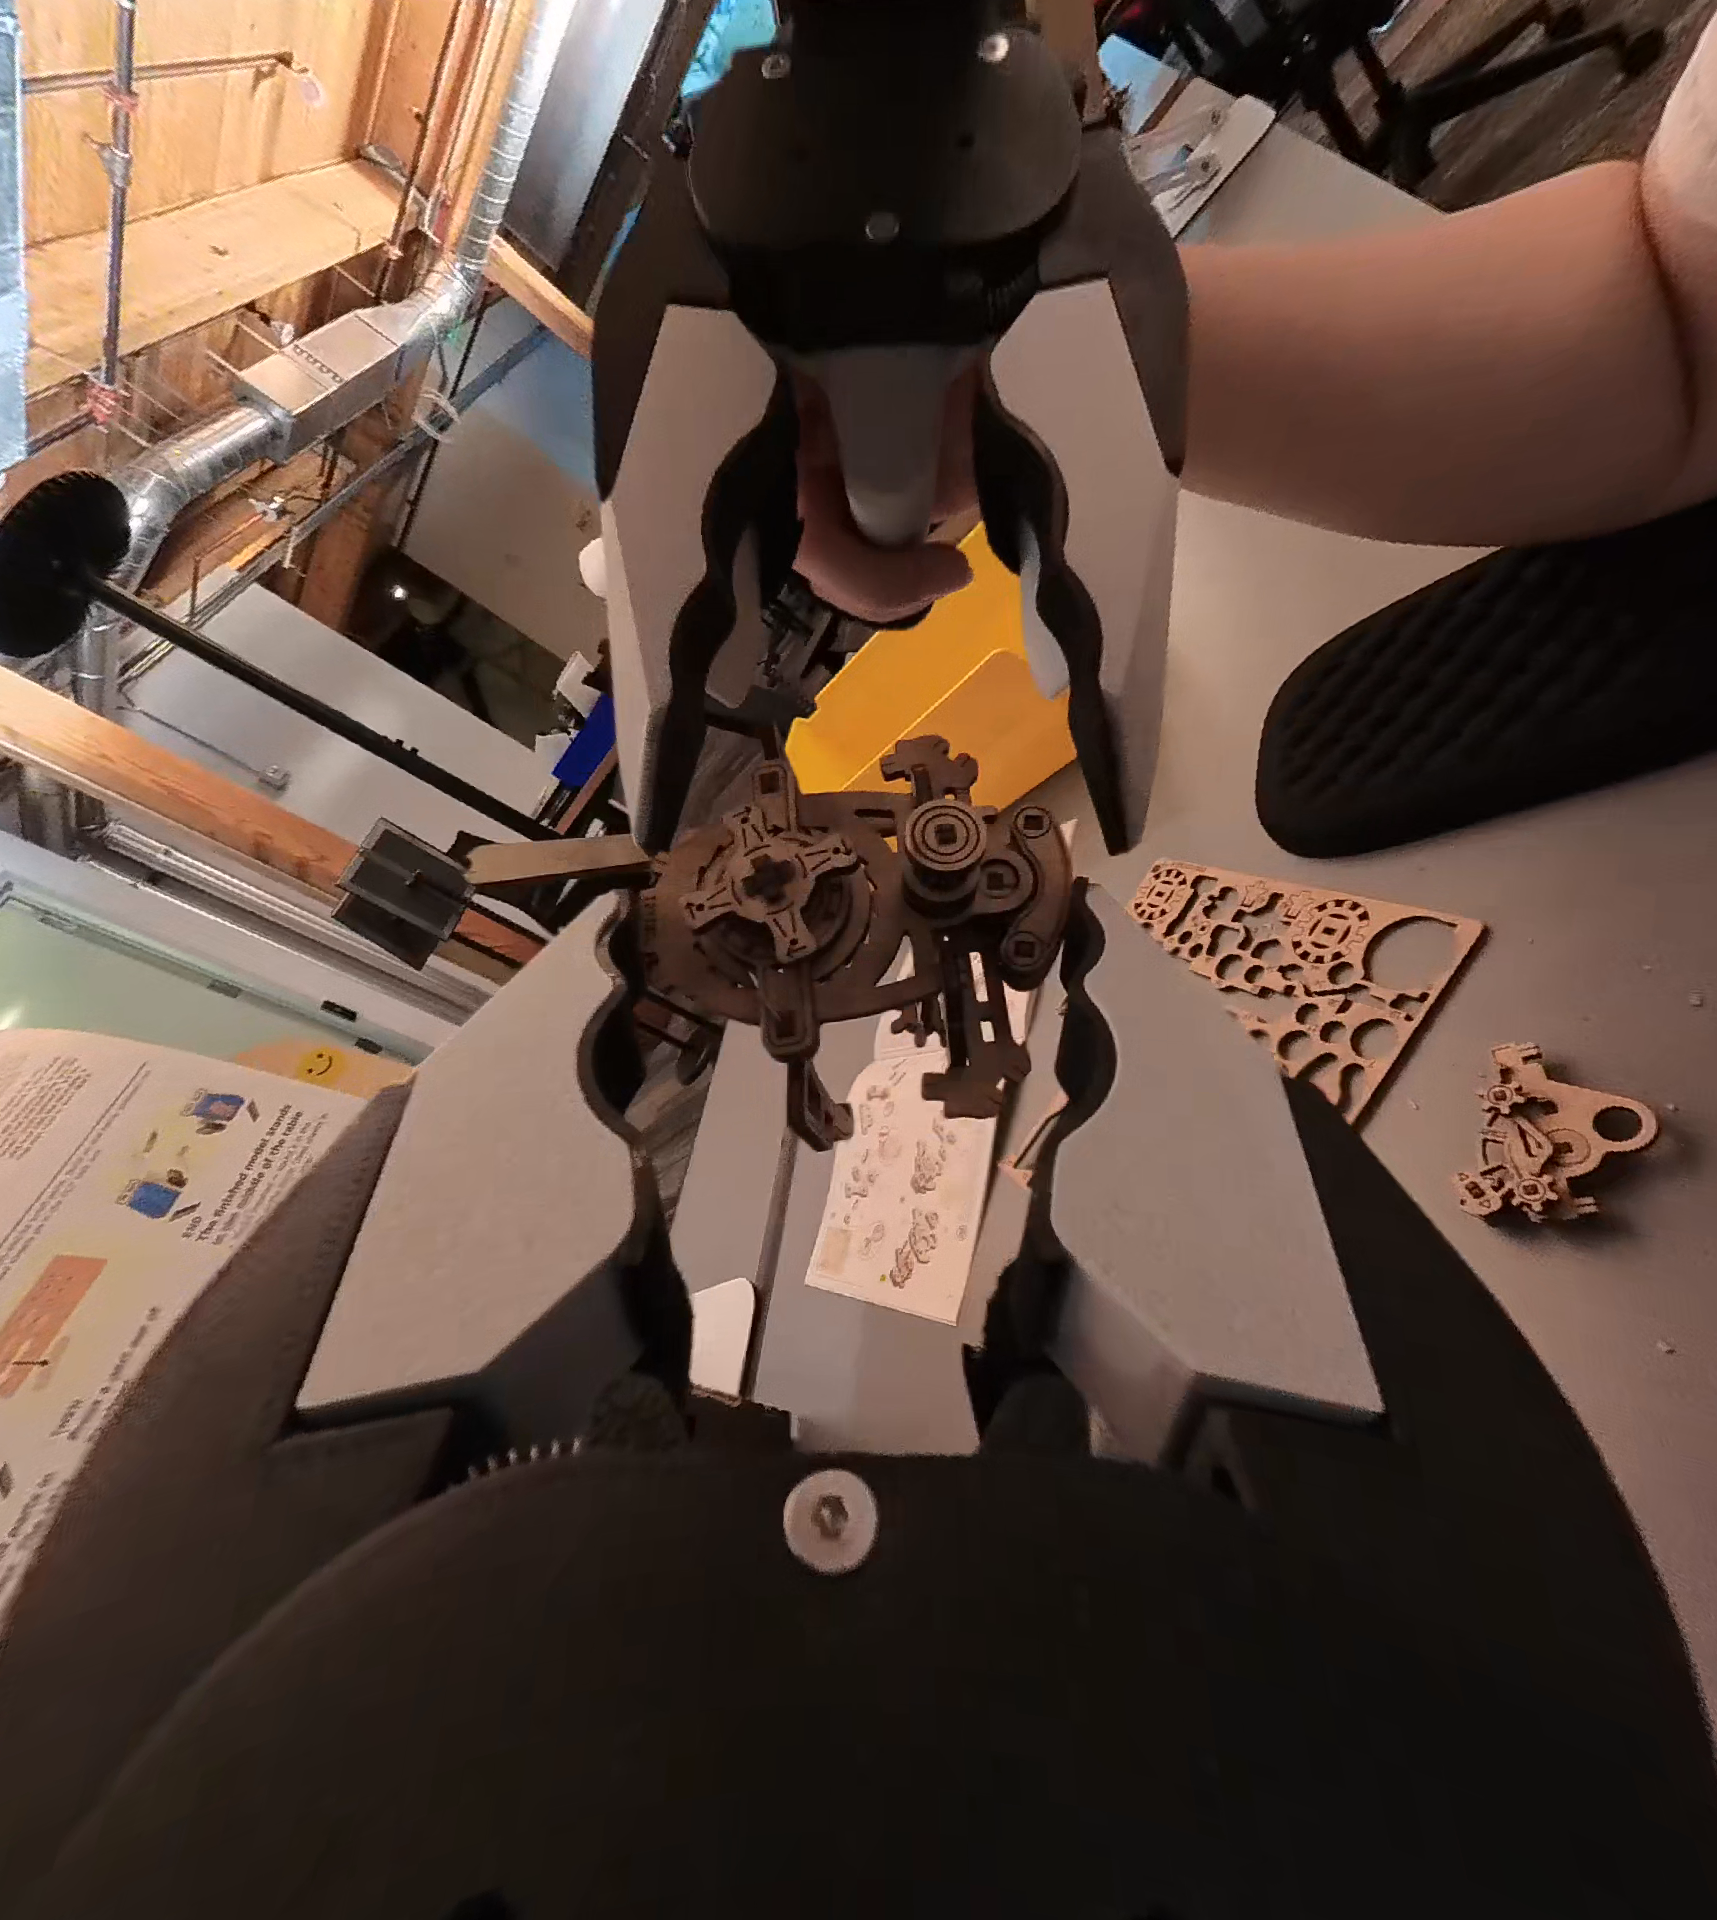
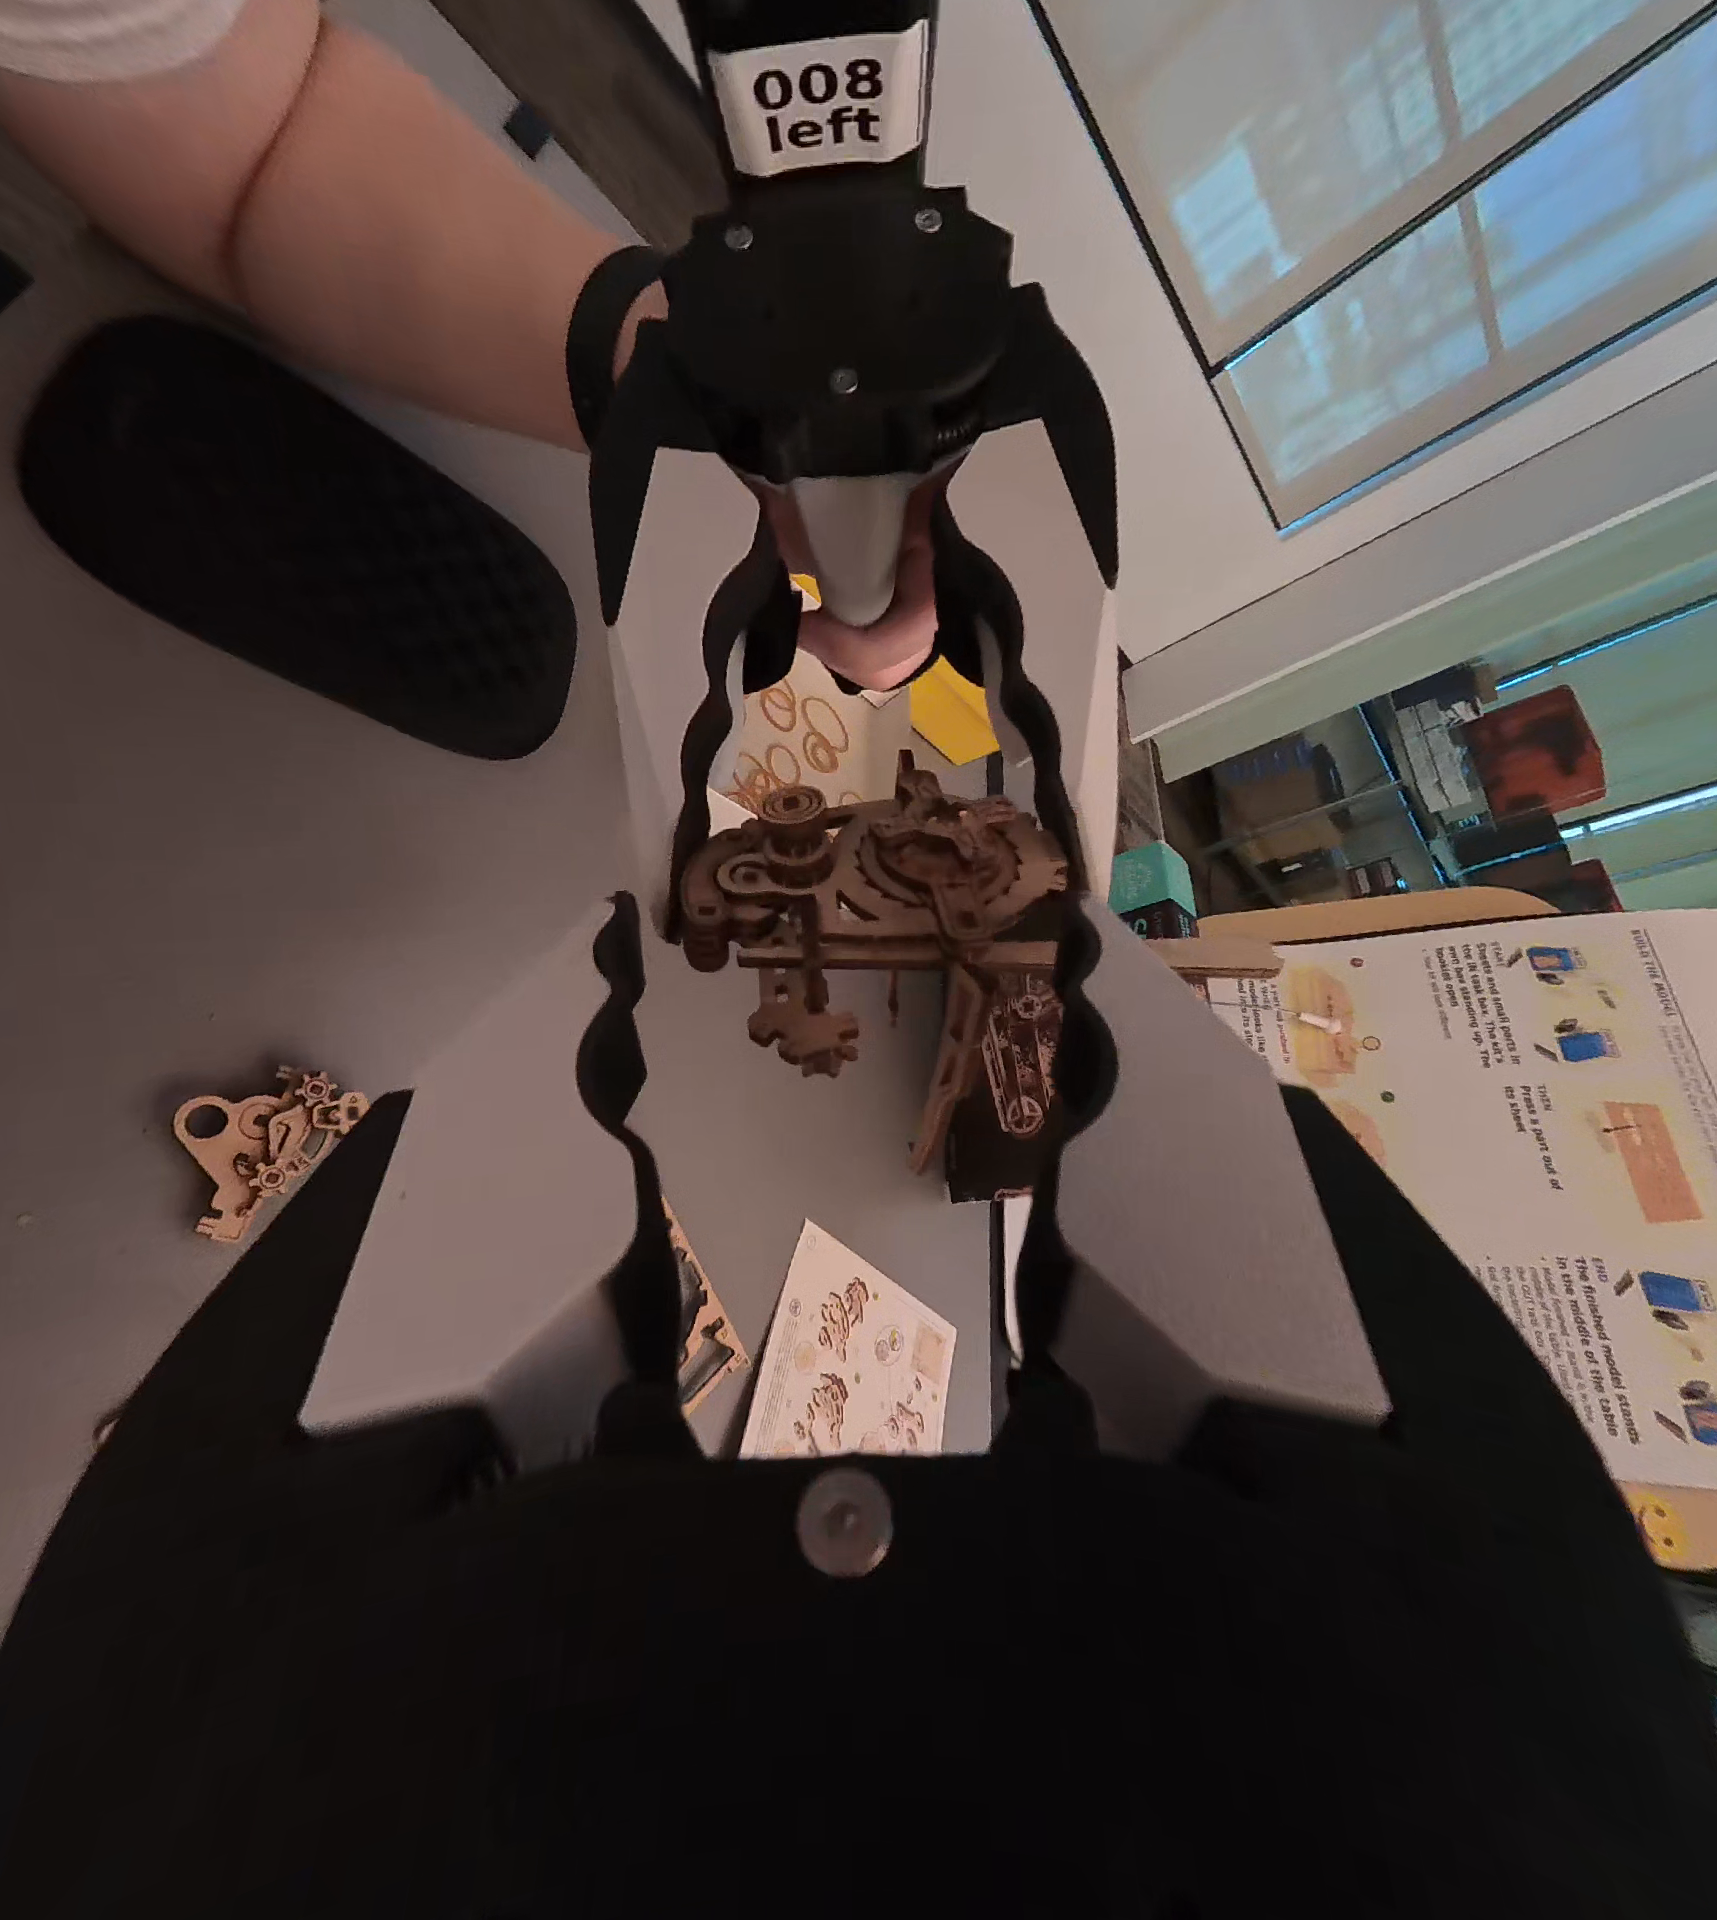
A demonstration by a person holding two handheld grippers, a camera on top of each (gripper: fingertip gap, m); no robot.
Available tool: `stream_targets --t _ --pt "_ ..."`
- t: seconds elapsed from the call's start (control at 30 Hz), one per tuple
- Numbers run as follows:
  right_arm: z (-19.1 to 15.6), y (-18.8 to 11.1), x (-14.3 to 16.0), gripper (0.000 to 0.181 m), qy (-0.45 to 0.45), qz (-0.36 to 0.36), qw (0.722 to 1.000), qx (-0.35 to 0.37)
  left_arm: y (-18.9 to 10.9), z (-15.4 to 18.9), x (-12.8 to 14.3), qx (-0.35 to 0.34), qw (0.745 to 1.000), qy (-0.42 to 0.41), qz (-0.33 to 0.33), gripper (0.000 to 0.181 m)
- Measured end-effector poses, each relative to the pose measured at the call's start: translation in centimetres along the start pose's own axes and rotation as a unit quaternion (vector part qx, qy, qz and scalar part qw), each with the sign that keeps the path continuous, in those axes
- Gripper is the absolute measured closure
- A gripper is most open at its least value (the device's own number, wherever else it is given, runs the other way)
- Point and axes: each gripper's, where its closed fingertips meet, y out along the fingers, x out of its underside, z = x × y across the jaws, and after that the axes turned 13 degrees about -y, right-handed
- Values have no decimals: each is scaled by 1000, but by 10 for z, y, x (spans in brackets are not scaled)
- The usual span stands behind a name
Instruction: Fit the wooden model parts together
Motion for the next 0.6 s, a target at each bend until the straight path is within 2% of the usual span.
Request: stream_targets --t 0.6 --pt "-2 -3 -6 112 7 31 999 -9 -2 12 -4 44 998 -37 27 100"
